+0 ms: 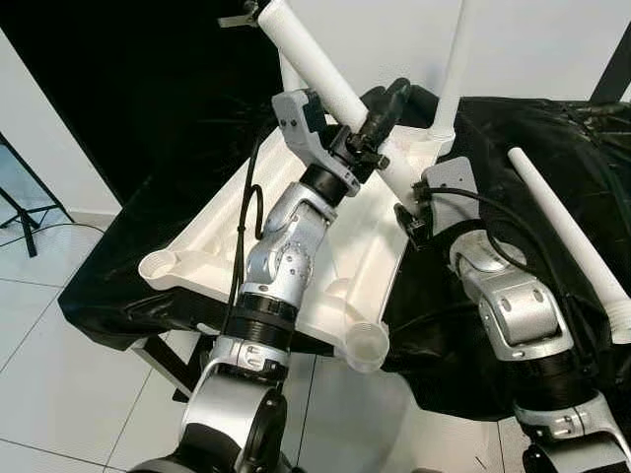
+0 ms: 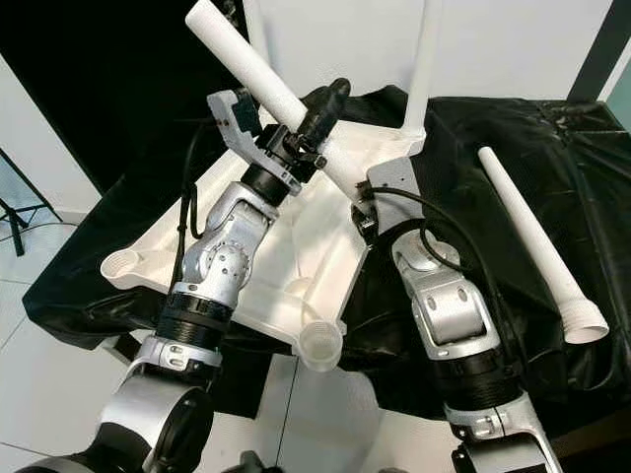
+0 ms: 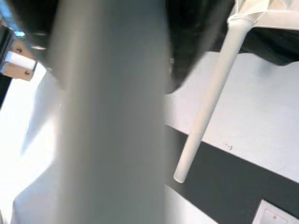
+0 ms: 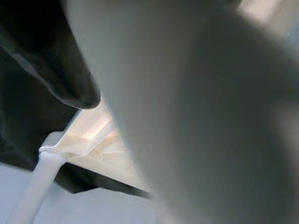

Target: Building children table

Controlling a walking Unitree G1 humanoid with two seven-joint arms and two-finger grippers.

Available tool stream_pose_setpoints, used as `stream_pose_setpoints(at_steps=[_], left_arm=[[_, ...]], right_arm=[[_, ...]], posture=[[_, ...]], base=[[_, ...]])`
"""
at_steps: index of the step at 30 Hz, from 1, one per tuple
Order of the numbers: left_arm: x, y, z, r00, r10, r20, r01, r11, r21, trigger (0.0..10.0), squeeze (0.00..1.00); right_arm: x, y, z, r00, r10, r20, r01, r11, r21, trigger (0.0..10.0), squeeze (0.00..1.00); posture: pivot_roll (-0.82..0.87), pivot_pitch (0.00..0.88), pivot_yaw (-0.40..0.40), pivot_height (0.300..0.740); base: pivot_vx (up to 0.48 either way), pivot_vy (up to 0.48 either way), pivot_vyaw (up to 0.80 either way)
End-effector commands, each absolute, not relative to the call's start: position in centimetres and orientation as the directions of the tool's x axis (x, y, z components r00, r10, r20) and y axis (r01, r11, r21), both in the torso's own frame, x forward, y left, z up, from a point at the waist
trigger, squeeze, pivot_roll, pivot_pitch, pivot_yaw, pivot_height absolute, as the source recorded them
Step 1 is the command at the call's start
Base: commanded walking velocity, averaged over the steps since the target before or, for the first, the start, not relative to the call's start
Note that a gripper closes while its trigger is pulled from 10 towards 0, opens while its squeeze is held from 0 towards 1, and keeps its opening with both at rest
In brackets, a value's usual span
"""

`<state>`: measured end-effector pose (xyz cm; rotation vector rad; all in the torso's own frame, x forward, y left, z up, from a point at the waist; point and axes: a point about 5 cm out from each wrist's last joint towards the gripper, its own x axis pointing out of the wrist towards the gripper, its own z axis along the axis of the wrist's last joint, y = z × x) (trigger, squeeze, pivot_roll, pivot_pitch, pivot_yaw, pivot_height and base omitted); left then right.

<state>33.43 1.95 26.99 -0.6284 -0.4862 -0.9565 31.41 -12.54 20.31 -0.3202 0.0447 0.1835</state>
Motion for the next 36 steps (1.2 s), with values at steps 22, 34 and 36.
stream_pose_setpoints(at_steps=[22, 34, 36], left_arm=[[33.4, 1.8, 28.6, 0.507, -0.52, 0.687, 0.853, 0.42, -0.31, 10.0, 0.0], [33.2, 1.7, 28.6, 0.487, -0.525, 0.698, 0.865, 0.398, -0.304, 0.0, 0.0], [33.0, 1.8, 28.6, 0.47, -0.524, 0.71, 0.875, 0.382, -0.297, 0.0, 0.0]], right_arm=[[29.5, -12.4, 20.0, 0.9, -0.078, 0.428, 0.345, 0.727, -0.593, 0.0, 0.0], [28.9, -11.5, 18.5, 0.822, 0.001, 0.569, 0.47, 0.563, -0.68, 0.0, 0.0], [29.0, -11.5, 18.3, 0.82, -0.002, 0.573, 0.472, 0.569, -0.674, 3.0, 0.0]], posture=[[-0.16, 0.0, 0.082, 0.74], [-0.16, 0.0, 0.087, 0.74], [-0.16, 0.0, 0.088, 0.74]], base=[[0.0, 0.0, 0.0], [0.0, 0.0, 0.0], [0.0, 0.0, 0.0]])
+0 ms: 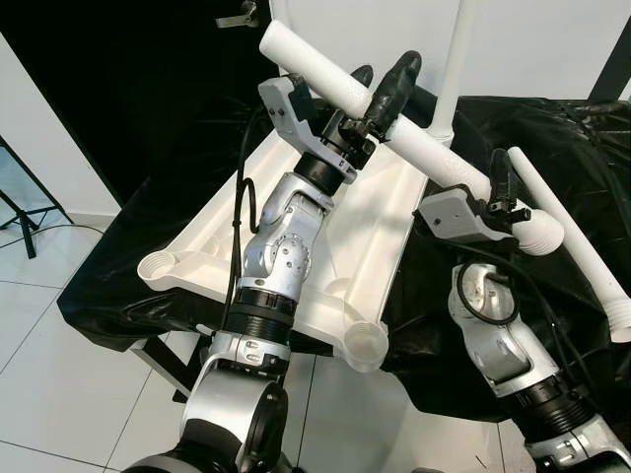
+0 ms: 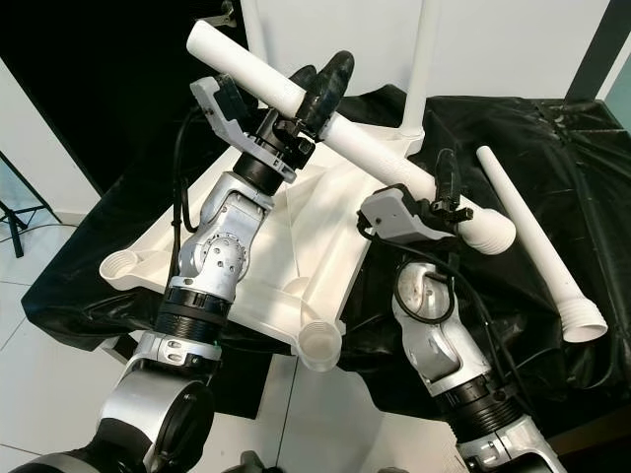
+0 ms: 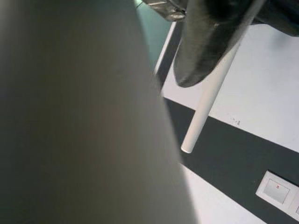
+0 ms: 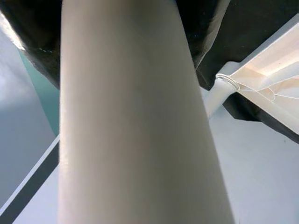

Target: Building children table

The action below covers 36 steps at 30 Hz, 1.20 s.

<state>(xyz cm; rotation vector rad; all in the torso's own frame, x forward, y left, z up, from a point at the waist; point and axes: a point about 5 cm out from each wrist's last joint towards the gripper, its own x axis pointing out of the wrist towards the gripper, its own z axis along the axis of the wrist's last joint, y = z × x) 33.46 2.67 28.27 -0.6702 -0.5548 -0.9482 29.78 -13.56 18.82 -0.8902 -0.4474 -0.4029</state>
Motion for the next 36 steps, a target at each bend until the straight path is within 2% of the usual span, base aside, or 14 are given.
stream_pose_setpoints(at_steps=[1, 3, 4, 14, 15, 17, 19, 22, 23, 24, 27, 30, 33, 36], left_arm=[[33.0, 1.8, 28.6, 0.47, -0.524, 0.71, 0.875, 0.382, -0.297, 0.0, 0.0], [33.0, 1.8, 28.6, 0.469, -0.524, 0.711, 0.876, 0.381, -0.296, 0.0, 0.0], [33.0, 1.8, 28.6, 0.468, -0.525, 0.711, 0.876, 0.381, -0.296, 0.0, 0.0], [32.9, 1.6, 28.3, 0.462, -0.531, 0.71, 0.88, 0.377, -0.29, 0.0, 0.0], [32.8, 1.6, 28.3, 0.461, -0.531, 0.711, 0.88, 0.376, -0.29, 0.0, 0.0], [32.8, 1.6, 28.3, 0.461, -0.531, 0.711, 0.88, 0.376, -0.29, 0.0, 0.0], [32.8, 1.6, 28.3, 0.458, -0.535, 0.71, 0.881, 0.379, -0.283, 0.0, 0.0], [32.8, 1.6, 28.3, 0.455, -0.537, 0.71, 0.882, 0.38, -0.278, 0.0, 0.0], [32.8, 1.6, 28.2, 0.453, -0.54, 0.71, 0.883, 0.38, -0.274, 0.0, 0.0], [32.7, 1.5, 28.2, 0.449, -0.542, 0.71, 0.885, 0.376, -0.273, 0.0, 0.0], [32.6, 1.5, 28.3, 0.442, -0.544, 0.714, 0.89, 0.366, -0.272, 0.0, 0.0], [32.6, 1.4, 28.4, 0.437, -0.545, 0.715, 0.892, 0.362, -0.27, 0.0, 0.0], [32.5, 1.3, 28.4, 0.43, -0.552, 0.714, 0.896, 0.358, -0.263, 0.0, 0.0], [32.4, 1.3, 28.3, 0.421, -0.563, 0.711, 0.9, 0.356, -0.251, 0.0, 0.0]], right_arm=[[29.0, -11.5, 18.3, 0.82, -0.002, 0.573, 0.472, 0.569, -0.674, 3.0, 0.0], [29.0, -11.5, 18.3, 0.822, -0.002, 0.57, 0.469, 0.57, -0.675, 3.0, 0.0], [29.1, -11.4, 18.2, 0.822, 0.003, 0.569, 0.465, 0.572, -0.676, 10.0, 0.0], [29.3, -10.9, 18.5, 0.834, -0.012, 0.551, 0.431, 0.638, -0.639, 10.0, 0.0], [29.5, -10.8, 18.2, 0.872, -0.004, 0.489, 0.363, 0.677, -0.64, 10.0, 1.0], [29.5, -10.8, 18.2, 0.872, -0.004, 0.489, 0.363, 0.677, -0.64, 10.0, 1.0], [29.9, -10.5, 18.3, 0.924, 0.007, 0.383, 0.24, 0.767, -0.595, 10.0, 1.0], [30.0, -10.3, 18.4, 0.938, 0.018, 0.347, 0.196, 0.797, -0.571, 10.0, 1.0], [30.2, -10.0, 18.5, 0.953, 0.068, 0.296, 0.122, 0.808, -0.577, 10.0, 0.0], [30.3, -9.9, 18.5, 0.965, 0.109, 0.238, 0.048, 0.82, -0.57, 10.0, 0.0], [30.4, -10.0, 18.5, 0.974, 0.155, 0.163, -0.037, 0.826, -0.562, 10.0, 0.0], [30.5, -10.5, 18.4, 0.979, 0.157, 0.129, -0.062, 0.836, -0.545, 10.0, 0.0], [31.0, -13.1, 18.0, 0.99, 0.136, 0.029, -0.105, 0.866, -0.488, 10.0, 0.0], [31.3, -14.3, 17.6, 0.991, 0.129, -0.016, -0.121, 0.864, -0.489, 10.0, 0.0]], posture=[[-0.16, 0.0, 0.088, 0.74], [-0.16, 0.0, 0.088, 0.74], [-0.16, 0.0, 0.089, 0.74], [-0.16, 0.0, 0.086, 0.74], [-0.15, 0.0, 0.084, 0.74], [-0.15, 0.0, 0.084, 0.74], [-0.16, 0.0, 0.083, 0.74], [-0.16, 0.0, 0.083, 0.74], [-0.16, 0.0, 0.082, 0.74], [-0.16, 0.0, 0.08, 0.74], [-0.16, 0.0, 0.078, 0.74], [-0.17, 0.0, 0.076, 0.74], [-0.17, 0.0, 0.075, 0.74], [-0.17, 0.0, 0.075, 0.74]], base=[[0.0, 0.0, 0.0], [0.0, 0.0, 0.0], [0.0, 0.0, 0.0], [0.0, 0.0, 0.0], [0.0, 0.0, 0.0], [0.0, 0.0, 0.0], [0.0, 0.0, 0.0], [0.0, 0.0, 0.0], [0.0, 0.0, 0.0], [0.0, 0.0, 0.0], [0.0, 0.0, 0.0], [0.0, 0.0, 0.0], [0.0, 0.0, 0.0], [0.0, 0.0, 0.0]])
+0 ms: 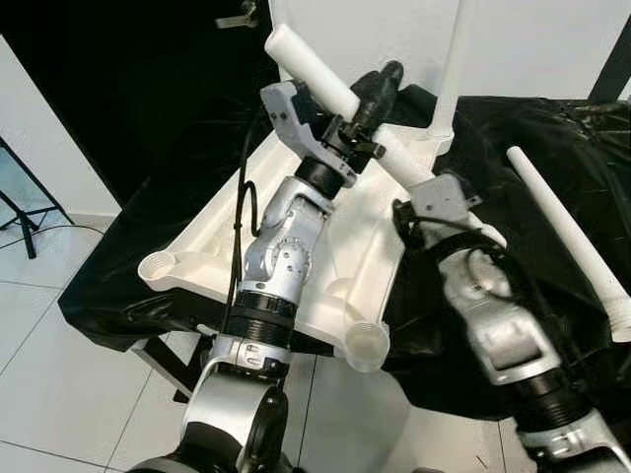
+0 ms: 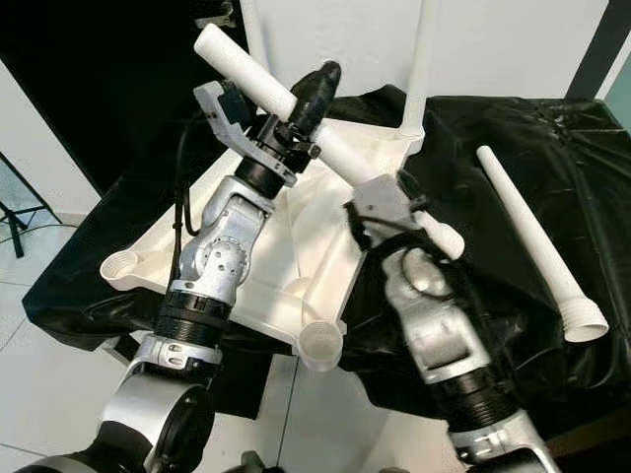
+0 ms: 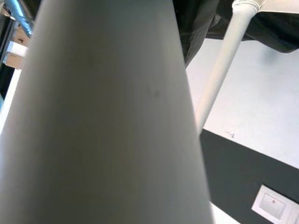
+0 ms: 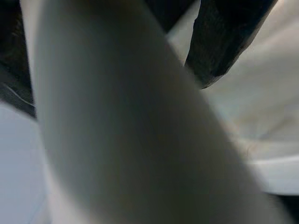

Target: Building children table

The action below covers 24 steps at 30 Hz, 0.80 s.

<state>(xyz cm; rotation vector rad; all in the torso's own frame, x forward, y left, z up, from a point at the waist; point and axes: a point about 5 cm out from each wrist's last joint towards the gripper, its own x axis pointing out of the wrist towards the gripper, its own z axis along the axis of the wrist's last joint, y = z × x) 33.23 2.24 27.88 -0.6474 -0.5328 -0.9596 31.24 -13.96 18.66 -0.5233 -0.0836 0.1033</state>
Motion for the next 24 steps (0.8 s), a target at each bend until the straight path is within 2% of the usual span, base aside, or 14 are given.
stream_pose_setpoints(at_steps=[1, 6, 7, 16, 17, 18, 20, 21, 22, 24], left_arm=[[32.3, 1.2, 28.3, 0.418, -0.567, 0.71, 0.901, 0.356, -0.247, 0.0, 0.0], [32.2, 1.1, 28.4, 0.408, -0.572, 0.712, 0.906, 0.352, -0.236, 0.0, 0.0], [32.1, 1.2, 28.4, 0.405, -0.573, 0.712, 0.907, 0.351, -0.233, 0.0, 0.0], [32.0, 1.3, 28.6, 0.393, -0.578, 0.715, 0.913, 0.339, -0.228, 0.0, 0.0], [31.9, 1.4, 28.6, 0.391, -0.578, 0.716, 0.914, 0.335, -0.228, 0.0, 0.24], [31.9, 1.4, 28.6, 0.392, -0.578, 0.716, 0.914, 0.336, -0.229, 0.0, 0.74], [31.9, 1.4, 28.6, 0.392, -0.578, 0.716, 0.914, 0.336, -0.229, 0.0, 0.74], [31.9, 1.4, 28.6, 0.401, -0.574, 0.714, 0.909, 0.345, -0.233, 1.6, 1.0], [32.0, 1.4, 28.6, 0.401, -0.575, 0.713, 0.91, 0.341, -0.237, 10.0, 1.0], [32.0, 1.5, 28.6, 0.411, -0.568, 0.713, 0.905, 0.351, -0.242, 10.0, 1.0]], right_arm=[[31.4, -14.6, 17.5, 0.991, 0.131, -0.034, -0.131, 0.861, -0.491, 10.0, 0.0], [31.4, -14.7, 17.0, 0.983, 0.171, -0.065, -0.18, 0.835, -0.52, 10.0, 0.0], [31.4, -14.5, 17.0, 0.981, 0.184, -0.06, -0.188, 0.835, -0.517, 0.0, 0.0], [31.1, -13.2, 17.4, 0.973, 0.224, -0.057, -0.224, 0.849, -0.479, 0.0, 0.0], [31.1, -13.2, 17.6, 0.973, 0.225, -0.055, -0.225, 0.854, -0.468, 0.0, 0.0], [31.1, -13.2, 17.6, 0.973, 0.224, -0.054, -0.223, 0.857, -0.464, 0.0, 0.0], [31.1, -13.2, 17.6, 0.973, 0.224, -0.054, -0.223, 0.857, -0.464, 0.0, 0.0], [31.1, -13.2, 17.6, 0.973, 0.225, -0.055, -0.225, 0.858, -0.462, 0.0, 0.0], [31.1, -13.3, 17.7, 0.976, 0.214, -0.048, -0.212, 0.862, -0.461, 0.0, 0.0], [31.2, -13.4, 17.8, 0.979, 0.201, -0.038, -0.195, 0.866, -0.461, 0.0, 0.0]], posture=[[-0.17, 0.0, 0.075, 0.74], [-0.17, 0.0, 0.078, 0.74], [-0.16, 0.0, 0.079, 0.74], [-0.15, 0.0, 0.082, 0.74], [-0.15, 0.0, 0.081, 0.74], [-0.15, 0.0, 0.08, 0.74], [-0.15, 0.0, 0.08, 0.74], [-0.15, 0.0, 0.079, 0.74], [-0.15, 0.0, 0.075, 0.74], [-0.15, 0.0, 0.074, 0.74]], base=[[0.0, 0.0, 0.0], [0.0, 0.0, 0.0], [0.0, 0.0, 0.0], [0.0, 0.0, 0.0], [0.0, 0.0, 0.0], [0.0, 0.0, 0.0], [0.0, 0.0, 0.0], [0.0, 0.0, 0.0], [0.0, 0.0, 0.0], [0.0, 0.0, 0.0]])
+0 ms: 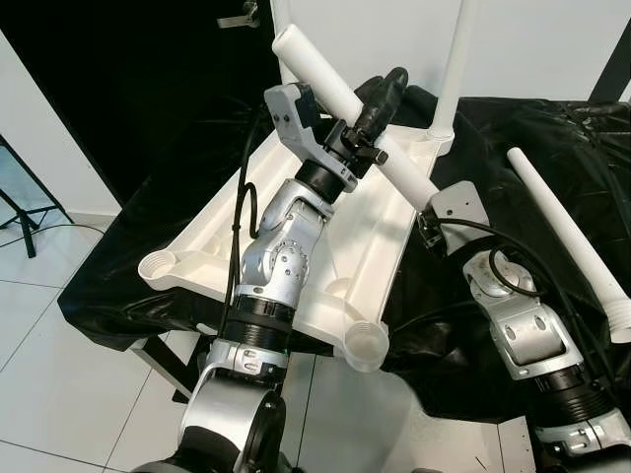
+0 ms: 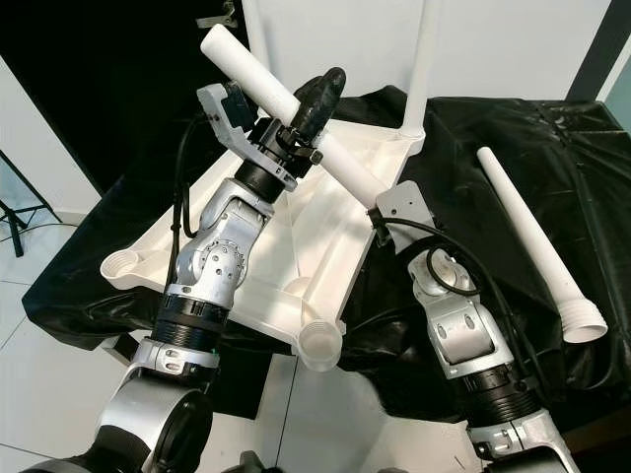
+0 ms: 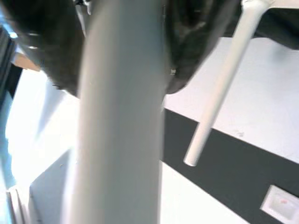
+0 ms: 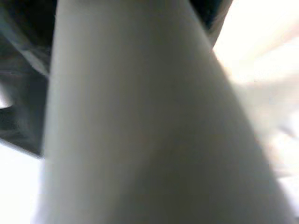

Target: Building children table

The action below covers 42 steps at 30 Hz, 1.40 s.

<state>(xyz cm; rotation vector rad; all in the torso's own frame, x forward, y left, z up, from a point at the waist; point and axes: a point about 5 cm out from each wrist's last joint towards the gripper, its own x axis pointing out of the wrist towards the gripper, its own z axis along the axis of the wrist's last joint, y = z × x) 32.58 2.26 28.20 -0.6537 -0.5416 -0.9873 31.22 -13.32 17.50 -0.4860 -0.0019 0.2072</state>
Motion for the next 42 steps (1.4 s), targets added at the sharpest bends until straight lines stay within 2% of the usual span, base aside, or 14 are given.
stream_pose_setpoints(at_steps=[1, 12, 14, 21, 23, 24, 25, 26, 30, 31, 32, 33, 41, 42], left_arm=[[32.1, 1.5, 28.5, 0.42, -0.566, 0.71, 0.901, 0.355, -0.25, 10.0, 1.0], [32.3, 1.3, 28.3, 0.462, -0.559, 0.689, 0.879, 0.394, -0.271, 10.0, 1.0], [32.8, 1.3, 28.2, 0.507, -0.549, 0.665, 0.851, 0.441, -0.285, 10.0, 1.0], [33.1, 1.7, 28.2, 0.526, -0.544, 0.653, 0.838, 0.464, -0.288, 10.0, 0.99], [33.1, 1.7, 28.2, 0.529, -0.544, 0.651, 0.836, 0.465, -0.292, 10.0, 0.93], [33.0, 1.6, 28.2, 0.529, -0.546, 0.65, 0.837, 0.462, -0.294, 10.0, 0.73], [33.0, 1.6, 28.2, 0.529, -0.546, 0.65, 0.837, 0.462, -0.294, 10.0, 0.73], [33.0, 1.5, 28.1, 0.528, -0.549, 0.648, 0.838, 0.46, -0.294, 10.0, 0.42], [33.0, 1.5, 28.1, 0.528, -0.551, 0.646, 0.838, 0.46, -0.293, 10.0, 0.38], [33.0, 1.6, 28.1, 0.522, -0.553, 0.65, 0.843, 0.45, -0.294, 3.1, 0.3], [33.0, 1.6, 28.1, 0.522, -0.553, 0.65, 0.843, 0.45, -0.294, 3.1, 0.3], [32.8, 1.5, 28.2, 0.499, -0.556, 0.664, 0.857, 0.428, -0.285, 0.0, 0.3], [32.4, 1.2, 28.5, 0.457, -0.562, 0.689, 0.881, 0.389, -0.267, 0.0, 0.3], [32.4, 1.2, 28.5, 0.455, -0.562, 0.691, 0.883, 0.387, -0.266, 0.0, 0.3]], right_arm=[[31.2, -13.4, 17.9, 0.982, 0.185, -0.023, -0.174, 0.867, -0.466, 0.0, 0.0], [31.2, -12.6, 18.3, 0.991, 0.039, 0.127, 0.031, 0.862, -0.506, 0.0, 0.0], [30.6, -12.1, 18.0, 0.977, -0.009, 0.214, 0.128, 0.825, -0.551, 0.0, 0.0], [30.1, -12.3, 17.4, 0.928, -0.032, 0.371, 0.282, 0.712, -0.643, 0.0, 0.0], [29.8, -12.8, 16.0, 0.906, -0.065, 0.418, 0.353, 0.662, -0.661, 0.0, 0.0], [29.5, -13.5, 14.8, 0.891, -0.11, 0.44, 0.402, 0.64, -0.655, 0.0, 0.0], [29.5, -13.5, 14.8, 0.891, -0.11, 0.44, 0.402, 0.64, -0.655, 0.0, 0.0], [29.0, -13.8, 14.0, 0.874, -0.152, 0.461, 0.445, 0.632, -0.634, 0.0, 0.0], [28.7, -13.9, 13.8, 0.859, -0.177, 0.48, 0.473, 0.633, -0.613, 0.0, 0.0], [28.5, -13.6, 13.8, 0.849, -0.186, 0.495, 0.487, 0.641, -0.593, 0.0, 0.0], [28.5, -13.6, 13.8, 0.849, -0.186, 0.495, 0.487, 0.641, -0.593, 0.0, 0.0], [28.4, -13.3, 13.9, 0.84, -0.185, 0.509, 0.495, 0.647, -0.58, 0.0, 0.0], [28.8, -12.9, 14.3, 0.819, -0.185, 0.544, 0.517, 0.649, -0.557, 0.0, 0.0], [28.9, -12.8, 14.2, 0.817, -0.179, 0.549, 0.517, 0.65, -0.557, 1.1, 0.0]], posture=[[-0.15, 0.002, 0.073, 0.74], [-0.15, 0.006, 0.071, 0.74], [-0.14, 0.0, 0.074, 0.74], [-0.14, 0.0, 0.076, 0.74], [-0.13, 0.0, 0.079, 0.74], [-0.13, 0.0, 0.082, 0.74], [-0.13, 0.0, 0.082, 0.74], [-0.14, 0.0, 0.086, 0.74], [-0.14, 0.0, 0.088, 0.74], [-0.14, 0.0, 0.095, 0.74], [-0.14, 0.0, 0.095, 0.74], [-0.15, 0.0, 0.099, 0.74], [-0.15, 0.0, 0.098, 0.74], [-0.14, 0.0, 0.095, 0.74]], base=[[0.0, 0.0, 0.0], [0.0, 0.0, 0.0], [0.0, 0.0, 0.0], [0.0, 0.0, 0.0], [0.0, 0.0, 0.0], [0.0, 0.0, 0.0], [0.0, 0.0, 0.0], [0.0, 0.0, 0.0], [0.0, 0.0, 0.0], [0.0, 0.0, 0.0], [0.0, 0.0, 0.0], [0.0, 0.0, 0.0], [0.0, 0.0, 0.0], [0.0, 0.0, 0.0]])
